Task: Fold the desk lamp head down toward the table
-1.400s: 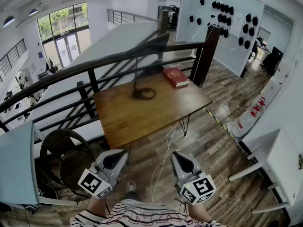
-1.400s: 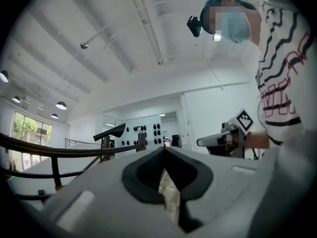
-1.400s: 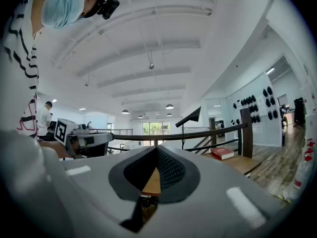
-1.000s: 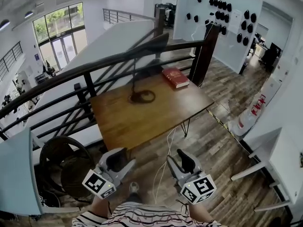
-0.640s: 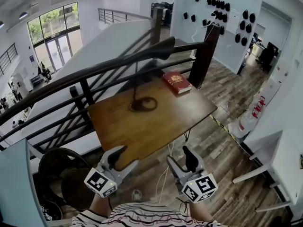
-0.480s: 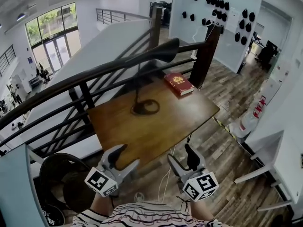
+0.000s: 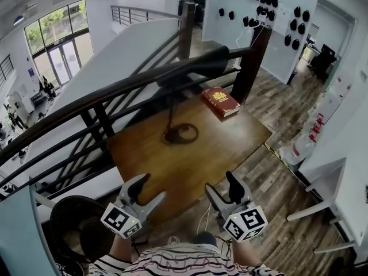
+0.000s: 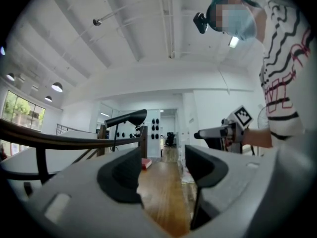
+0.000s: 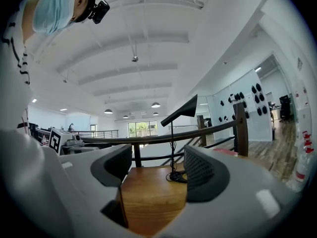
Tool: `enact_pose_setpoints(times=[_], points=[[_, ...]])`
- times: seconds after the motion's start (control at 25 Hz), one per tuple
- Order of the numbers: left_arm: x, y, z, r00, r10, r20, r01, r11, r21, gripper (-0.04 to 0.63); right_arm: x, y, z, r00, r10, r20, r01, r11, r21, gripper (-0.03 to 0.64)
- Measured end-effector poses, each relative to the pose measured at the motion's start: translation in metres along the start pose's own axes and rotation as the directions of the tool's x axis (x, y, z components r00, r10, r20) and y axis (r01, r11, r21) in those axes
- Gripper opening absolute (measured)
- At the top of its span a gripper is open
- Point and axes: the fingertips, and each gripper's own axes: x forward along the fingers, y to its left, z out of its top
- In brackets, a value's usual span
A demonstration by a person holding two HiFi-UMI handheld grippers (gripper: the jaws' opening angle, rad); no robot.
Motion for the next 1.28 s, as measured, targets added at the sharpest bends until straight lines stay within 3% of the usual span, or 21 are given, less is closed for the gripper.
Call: enact_pose_setpoints(times=[0.32,0.8,1.04,1.28], points=[[0.050,0.041,-0.010,0.998,0.055,-0.016,-0.055,0.998,-0.005,0.272,0.053,-0.062,0.011,1.000,0.024,0.000,-0.024,0.999,-0.022,0.316],[0.179,0.052,-0.004,0.978,0.209,-0.007,-0.209,0.978,0.017,0.272,0.103,-0.192,0.058,0.982,0.187,0.005,-0.185,0.975,-0.121,0.307],[0.237,0.033,-0.009,0.946,0.323,-0.001,-0.323,0.946,0.018,0.272,0.107,-0.257,0.077,0.956,0.293,0.009,-0.288,0.944,-0.160,0.302],[0.269,0.024,-0.011,0.894,0.447,0.000,-0.447,0.894,0.013,0.272,0.116,-0.295,0.105,0.921,0.388,0.034,-0.372,0.902,-0.218,0.293]])
